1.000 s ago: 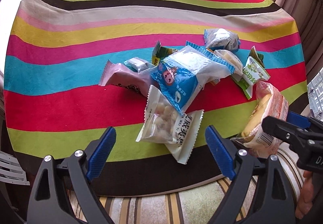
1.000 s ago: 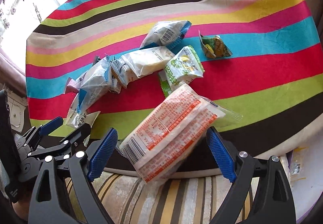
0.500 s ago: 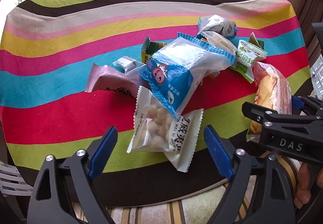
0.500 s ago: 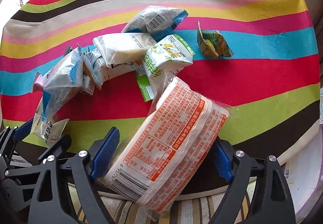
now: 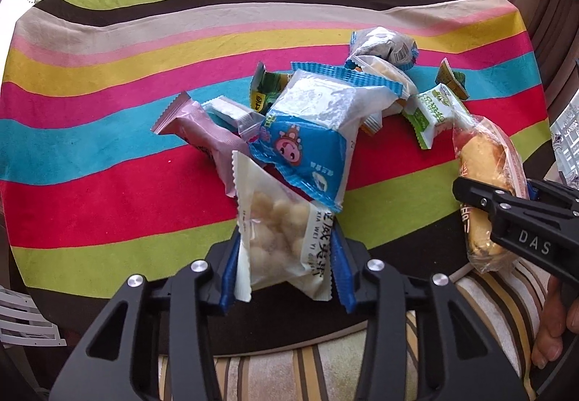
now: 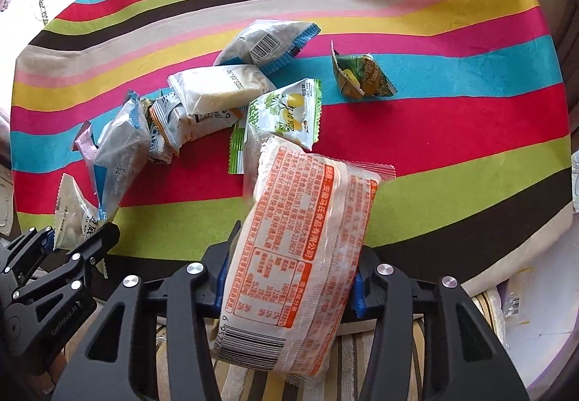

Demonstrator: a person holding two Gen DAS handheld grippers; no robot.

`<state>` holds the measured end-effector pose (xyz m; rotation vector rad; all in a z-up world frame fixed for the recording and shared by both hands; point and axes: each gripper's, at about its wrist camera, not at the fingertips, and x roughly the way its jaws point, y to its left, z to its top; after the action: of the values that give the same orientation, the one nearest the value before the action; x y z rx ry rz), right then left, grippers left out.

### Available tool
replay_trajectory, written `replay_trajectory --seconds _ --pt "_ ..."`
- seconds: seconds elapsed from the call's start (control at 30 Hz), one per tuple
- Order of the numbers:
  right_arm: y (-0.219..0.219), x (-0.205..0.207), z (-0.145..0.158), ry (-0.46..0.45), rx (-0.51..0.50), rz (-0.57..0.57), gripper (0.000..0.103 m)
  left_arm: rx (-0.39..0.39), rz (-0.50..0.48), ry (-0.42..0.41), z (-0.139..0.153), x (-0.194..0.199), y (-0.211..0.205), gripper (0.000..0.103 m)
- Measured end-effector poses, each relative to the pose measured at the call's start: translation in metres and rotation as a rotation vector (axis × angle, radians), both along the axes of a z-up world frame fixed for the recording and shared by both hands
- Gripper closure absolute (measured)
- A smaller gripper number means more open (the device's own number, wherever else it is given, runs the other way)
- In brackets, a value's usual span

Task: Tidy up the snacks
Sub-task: 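Carry the nut packet and orange-printed bread bag toward the white box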

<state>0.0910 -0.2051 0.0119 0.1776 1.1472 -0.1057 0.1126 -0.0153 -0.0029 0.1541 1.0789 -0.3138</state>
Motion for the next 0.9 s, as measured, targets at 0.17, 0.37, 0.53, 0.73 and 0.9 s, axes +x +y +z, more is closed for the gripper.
replay_trajectory --seconds 0.17,0.37,0.53,0.73,0.9 --pt "-0.018 -0.009 0.006 -0.019 0.026 -0.005 0.056 -0.023 0.007 -0.008 0.008 -0.008 0.004 0.060" --pt "-0.041 -0.020 0.009 -0.041 0.060 -0.007 0.056 -0.030 0.016 -0.018 0.016 -0.016 0.001 0.060" --pt "-0.038 -0.027 0.014 -0.056 0.075 -0.012 0.056 -0.036 0.024 -0.027 0.022 -0.025 -0.004 0.060" --pt "-0.056 -0.040 0.026 -0.084 0.100 -0.027 0.056 -0.032 -0.005 -0.042 0.031 -0.035 -0.021 0.060" --pt "-0.082 -0.052 0.031 -0.100 0.113 -0.066 0.056 -0.033 -0.047 -0.055 0.038 -0.042 -0.045 0.060"
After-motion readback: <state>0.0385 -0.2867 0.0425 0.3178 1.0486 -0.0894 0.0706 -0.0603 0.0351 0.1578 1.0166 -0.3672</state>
